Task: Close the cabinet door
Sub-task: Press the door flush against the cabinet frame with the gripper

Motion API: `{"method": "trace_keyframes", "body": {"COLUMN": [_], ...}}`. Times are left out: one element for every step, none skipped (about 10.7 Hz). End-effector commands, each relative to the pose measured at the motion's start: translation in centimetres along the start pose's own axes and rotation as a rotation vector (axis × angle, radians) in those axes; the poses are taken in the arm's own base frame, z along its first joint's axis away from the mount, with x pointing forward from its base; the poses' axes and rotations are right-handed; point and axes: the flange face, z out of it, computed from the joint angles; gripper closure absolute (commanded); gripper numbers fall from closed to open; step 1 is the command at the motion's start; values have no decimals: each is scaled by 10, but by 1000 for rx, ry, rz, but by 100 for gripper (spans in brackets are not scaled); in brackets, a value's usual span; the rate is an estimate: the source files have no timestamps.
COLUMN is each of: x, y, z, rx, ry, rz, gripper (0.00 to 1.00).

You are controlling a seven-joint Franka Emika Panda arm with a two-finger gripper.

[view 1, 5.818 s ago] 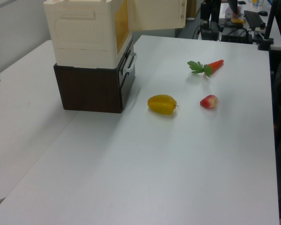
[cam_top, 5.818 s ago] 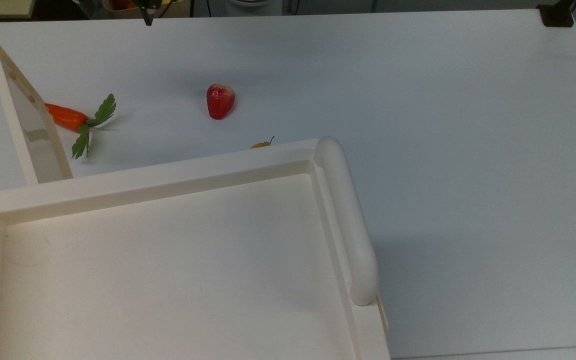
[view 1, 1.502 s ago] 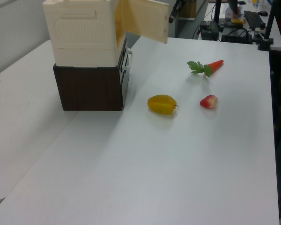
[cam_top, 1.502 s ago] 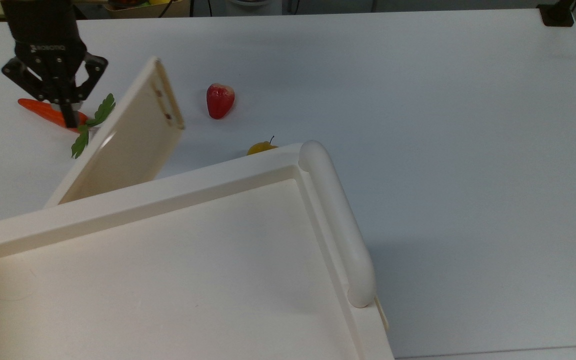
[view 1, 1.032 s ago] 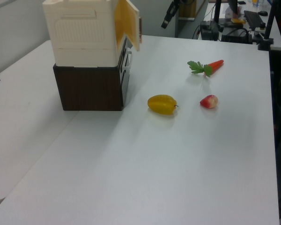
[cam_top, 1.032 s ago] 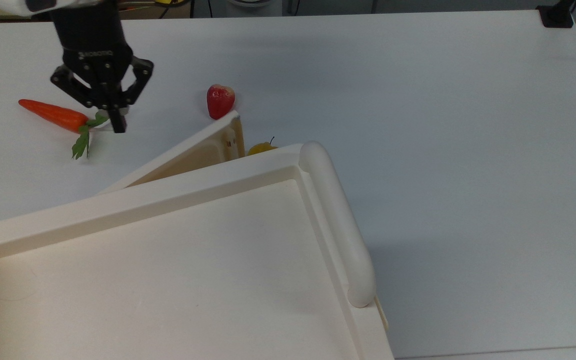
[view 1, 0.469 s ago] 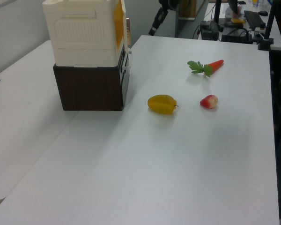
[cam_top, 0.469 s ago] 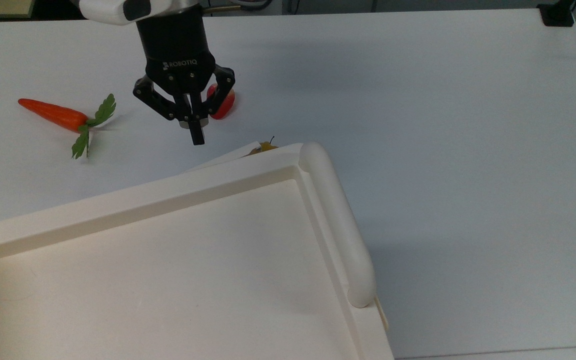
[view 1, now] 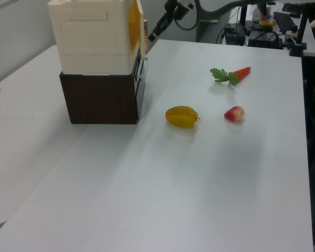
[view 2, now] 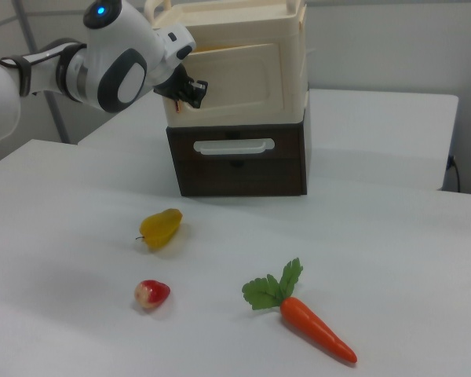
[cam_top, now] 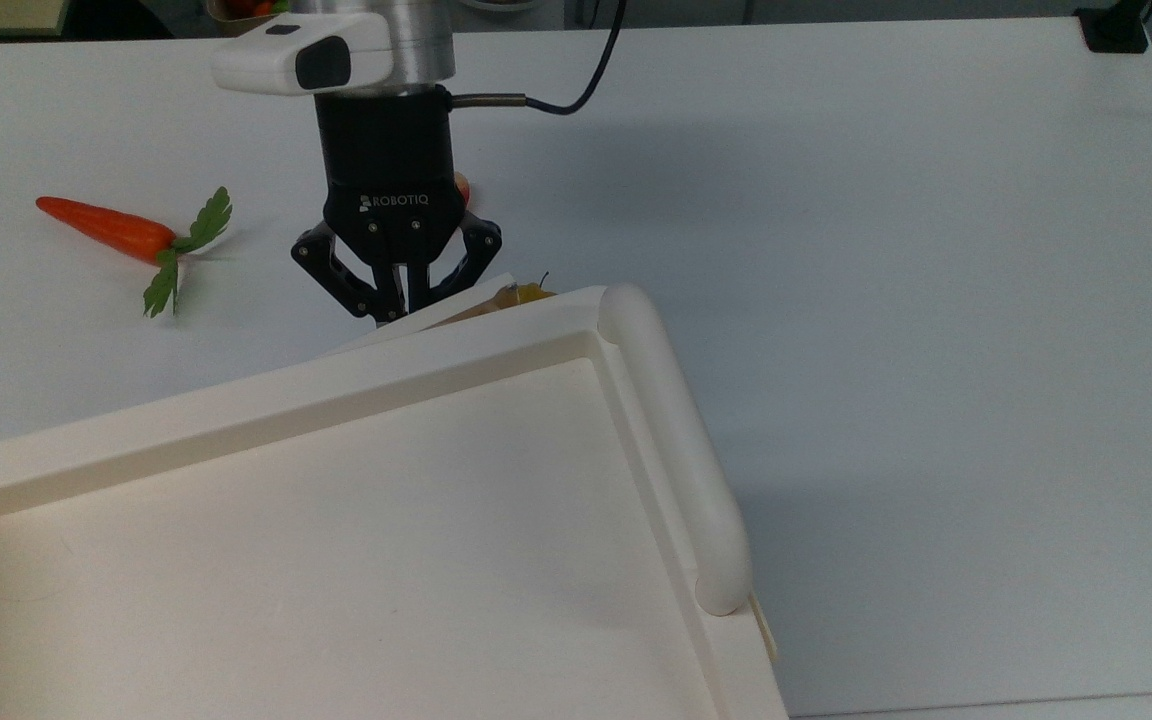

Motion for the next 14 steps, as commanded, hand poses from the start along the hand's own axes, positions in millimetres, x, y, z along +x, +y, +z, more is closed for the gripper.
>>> {"method": "trace_keyframes", "body": {"x": [8,9,9,9,11,13,12,14,15,15,16,15,14,14], "y": [-26,-28,-28,-28,-31,-33,-35,-38,-47,-50,-51,-56,-58,-59], "z": [12,14,14,15,16,18,23,22,22,23,22,23,24,23], "rx": [-25,-26,-26,-25,-23,-22,-22,-23,-19,-17,-16,-11,-10,-9], "ry": [174,191,195,195,201,204,201,222,249,251,253,252,248,247], "rz": [26,29,30,43,51,49,46,43,36,39,40,36,32,29], "gripper": [93,93,93,93,93,93,93,93,93,93,93,93,93,93]}}
